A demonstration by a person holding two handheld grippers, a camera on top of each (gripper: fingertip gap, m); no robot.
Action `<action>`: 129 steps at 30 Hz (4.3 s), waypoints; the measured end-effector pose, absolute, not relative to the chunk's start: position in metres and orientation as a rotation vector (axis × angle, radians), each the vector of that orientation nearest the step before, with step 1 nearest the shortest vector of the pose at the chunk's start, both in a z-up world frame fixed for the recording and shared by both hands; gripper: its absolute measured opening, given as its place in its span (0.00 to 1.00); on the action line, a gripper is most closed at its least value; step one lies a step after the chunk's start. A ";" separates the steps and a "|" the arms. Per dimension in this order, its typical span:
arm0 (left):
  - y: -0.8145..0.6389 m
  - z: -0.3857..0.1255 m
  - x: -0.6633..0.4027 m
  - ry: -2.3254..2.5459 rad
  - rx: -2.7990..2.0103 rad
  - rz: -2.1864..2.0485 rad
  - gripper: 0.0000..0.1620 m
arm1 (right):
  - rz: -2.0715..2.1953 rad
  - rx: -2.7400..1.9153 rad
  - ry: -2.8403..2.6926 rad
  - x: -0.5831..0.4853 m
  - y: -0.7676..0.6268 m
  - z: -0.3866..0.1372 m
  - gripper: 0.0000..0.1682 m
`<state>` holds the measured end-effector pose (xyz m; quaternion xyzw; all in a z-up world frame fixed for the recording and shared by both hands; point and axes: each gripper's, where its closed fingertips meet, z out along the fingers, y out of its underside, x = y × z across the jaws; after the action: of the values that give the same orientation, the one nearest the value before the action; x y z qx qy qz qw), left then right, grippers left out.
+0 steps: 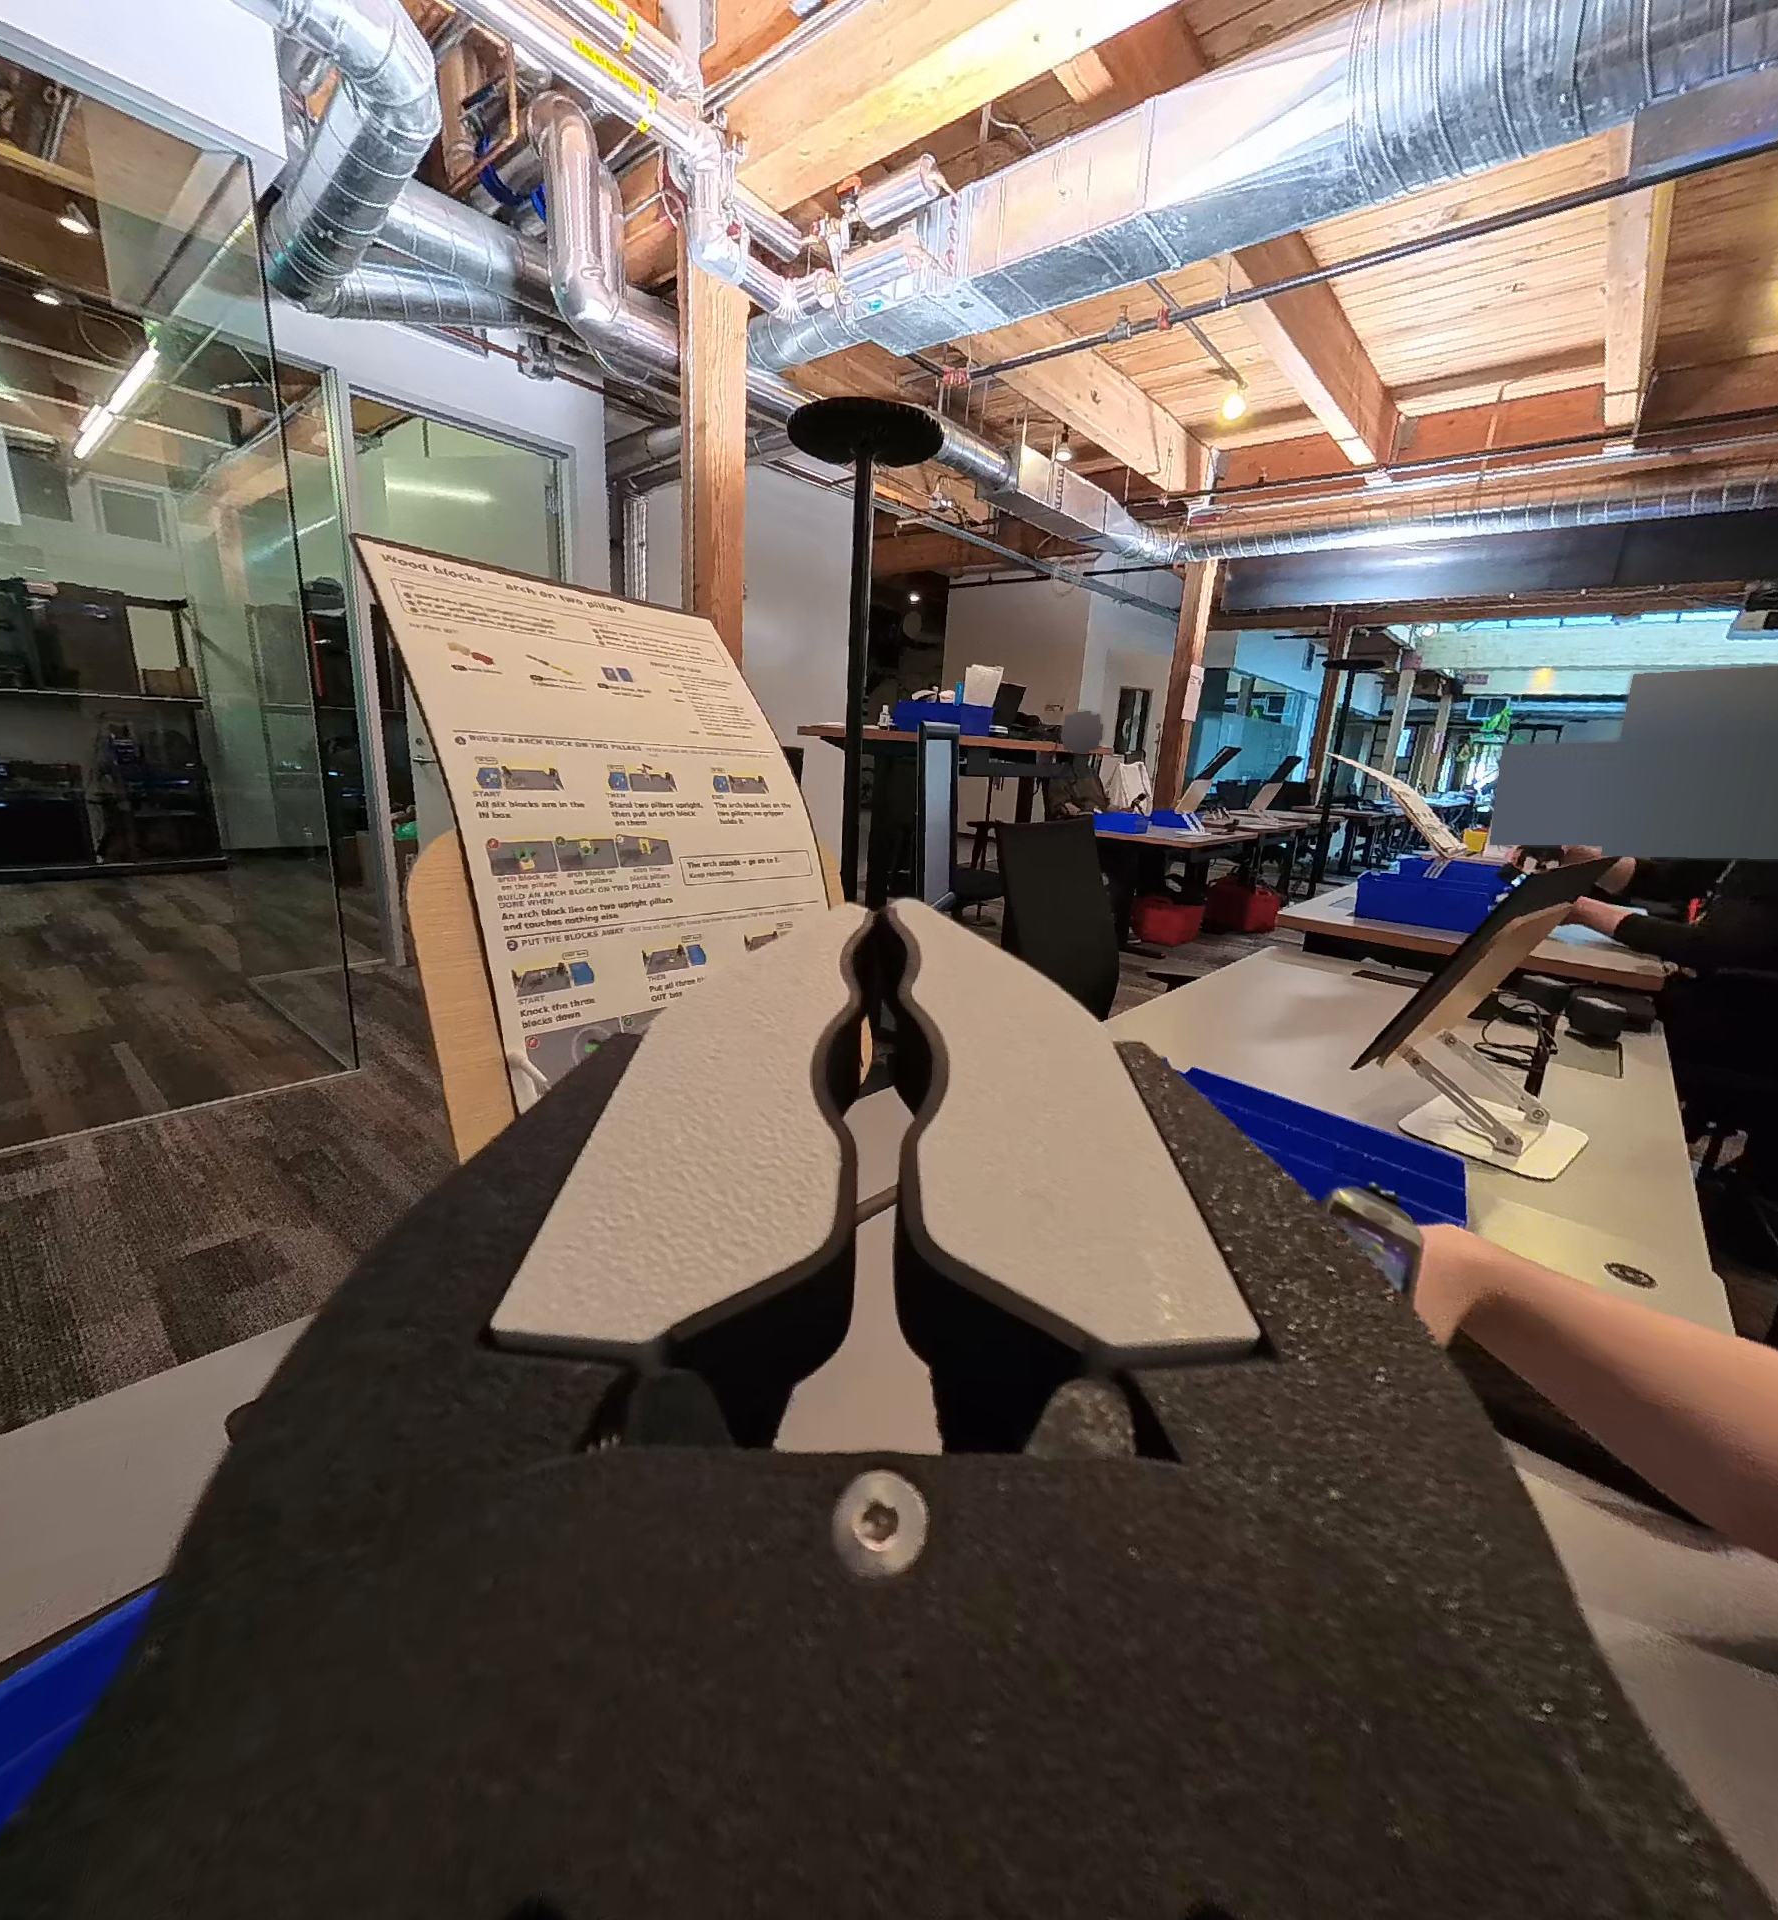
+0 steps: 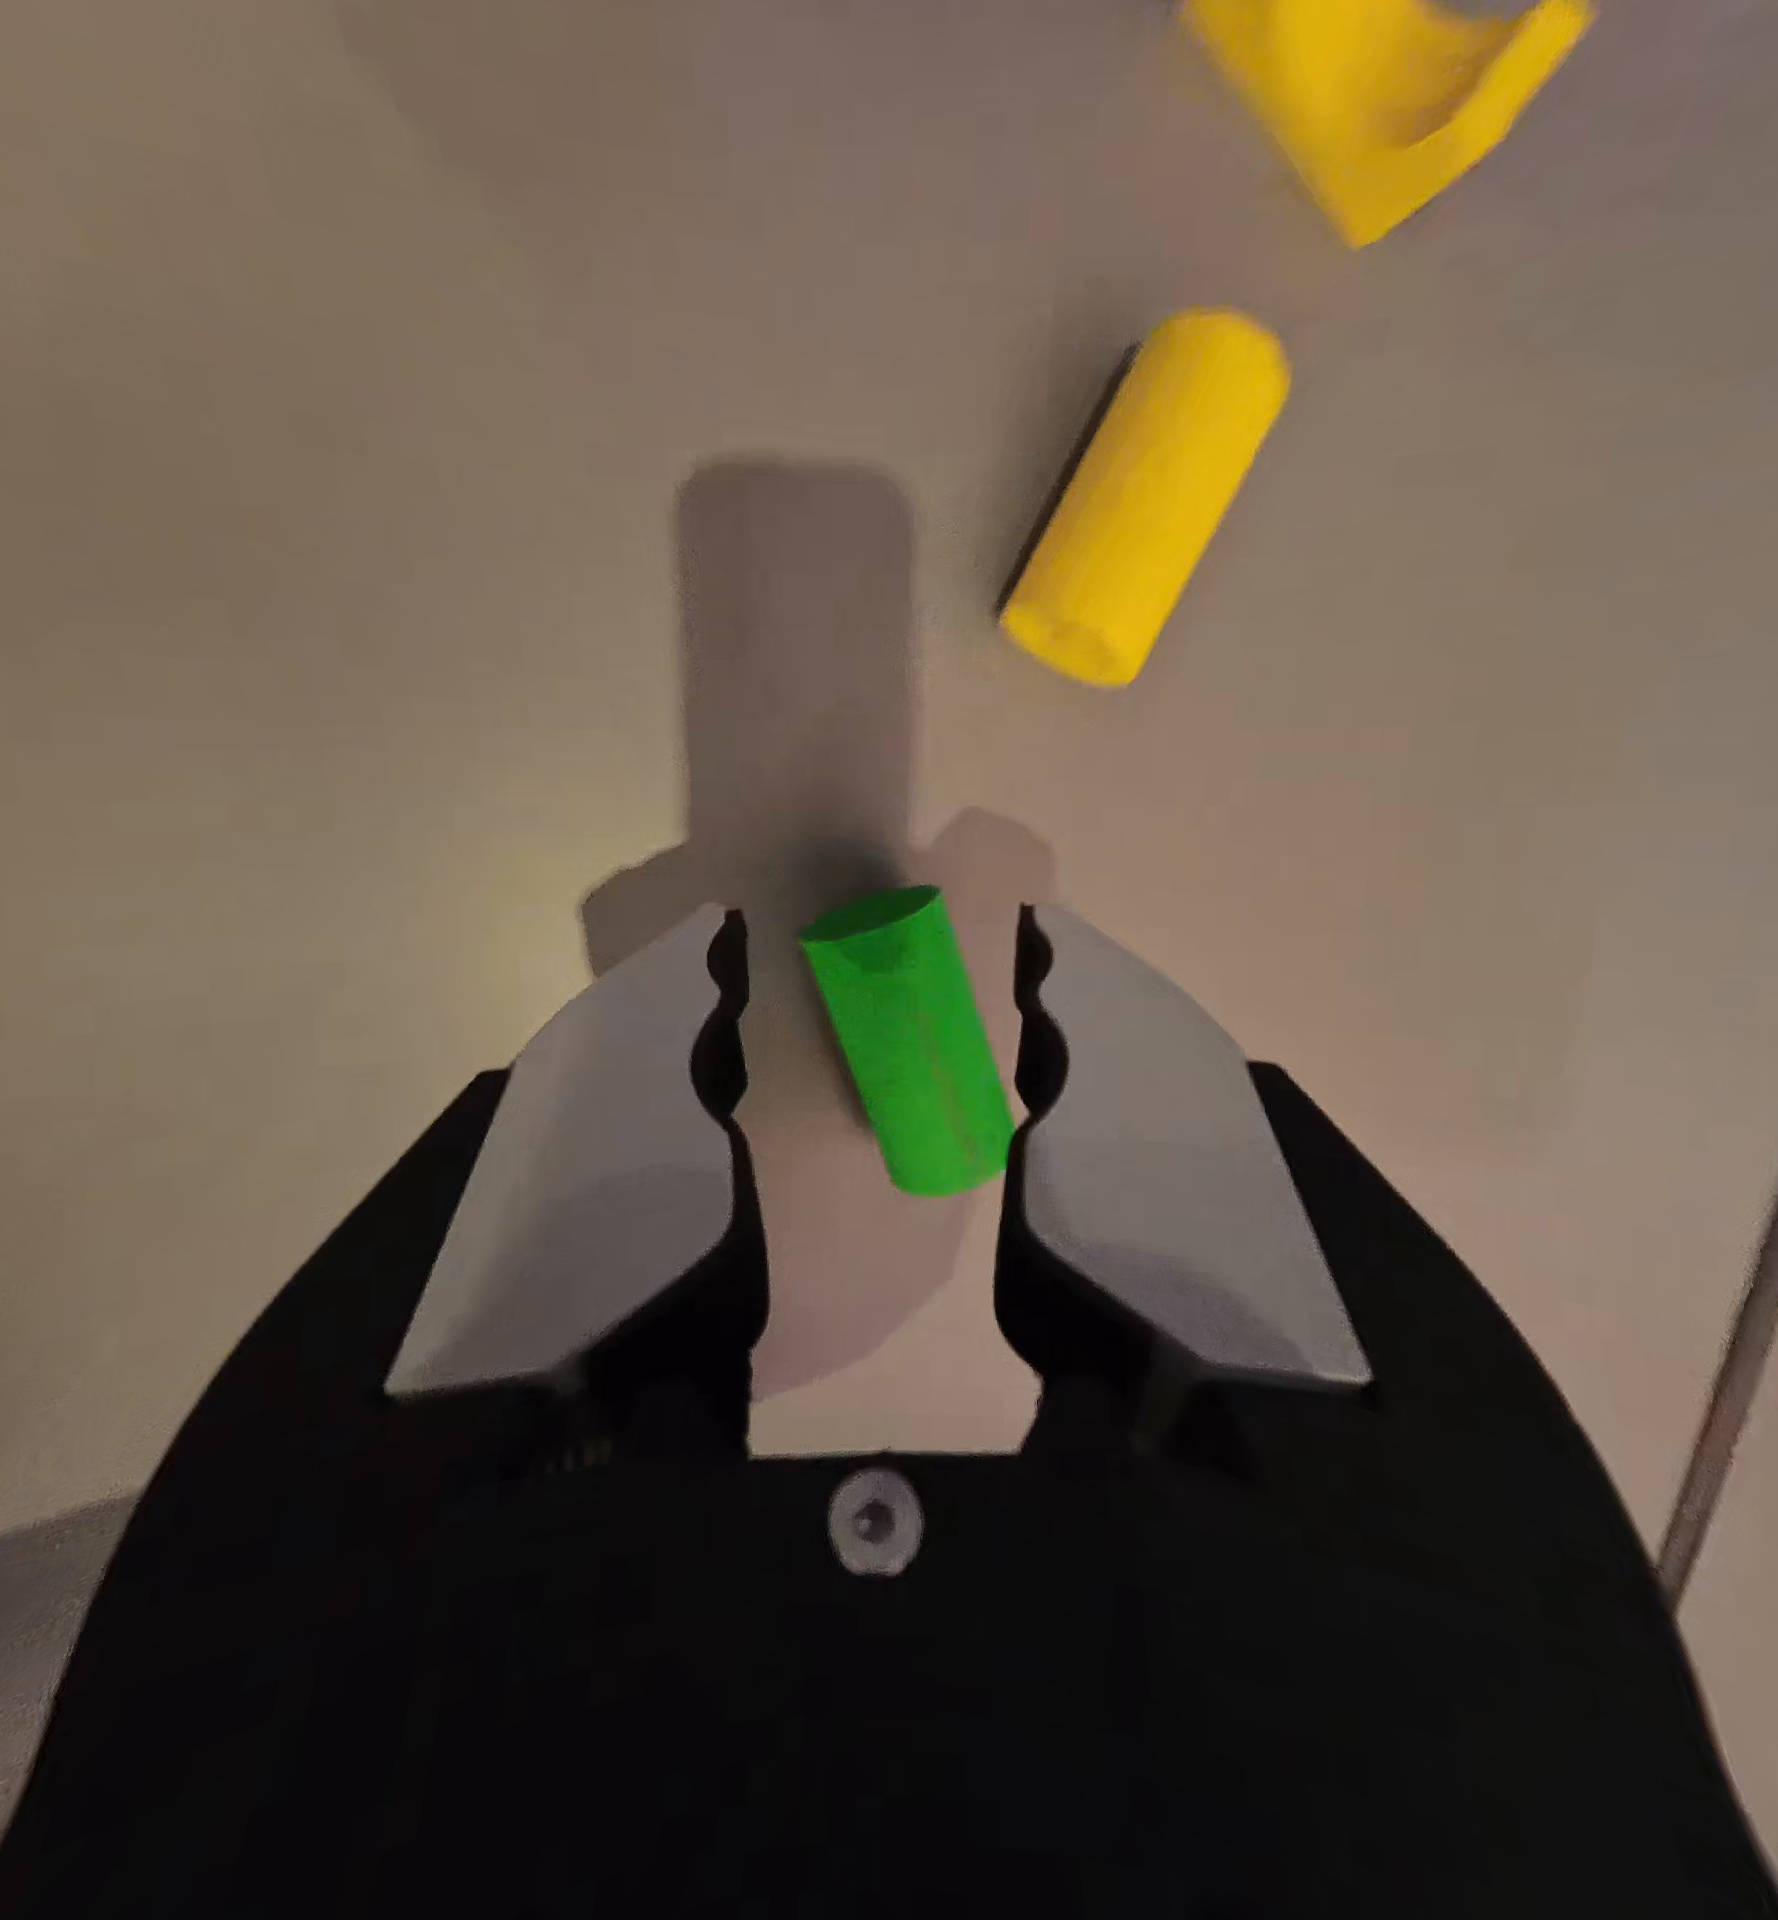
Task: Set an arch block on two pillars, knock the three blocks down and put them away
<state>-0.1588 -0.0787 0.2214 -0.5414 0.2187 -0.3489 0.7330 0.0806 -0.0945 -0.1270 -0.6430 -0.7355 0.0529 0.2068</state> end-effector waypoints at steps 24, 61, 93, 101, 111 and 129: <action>-0.144 -0.058 -0.023 1.766 -1.772 -0.313 0.25 | 0.228 -1.913 -1.655 0.147 -0.102 -0.085 0.20; -0.120 0.038 0.101 1.233 -1.683 -1.049 0.20 | 0.488 -1.357 -1.125 0.196 -0.060 0.069 0.42; -0.034 -0.063 -0.034 1.203 -2.478 -0.079 0.27 | -0.186 -2.517 -0.868 0.445 0.025 -0.104 0.43; -0.008 -0.101 -0.069 1.229 -2.594 0.384 0.27 | -0.202 -2.486 -0.740 0.450 0.039 -0.108 0.45; 0.007 -0.127 -0.068 1.367 -2.774 0.678 0.31 | 0.084 -2.105 -0.739 0.380 0.052 -0.002 0.45; 0.004 -0.146 -0.058 1.491 -2.912 0.445 0.23 | 0.117 -1.960 -0.832 0.352 0.044 0.018 0.42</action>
<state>-0.0577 0.0042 -0.1464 -0.8791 0.4503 0.1344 -0.0799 0.3520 0.0439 0.0180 -0.8045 -0.3416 0.0478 0.4834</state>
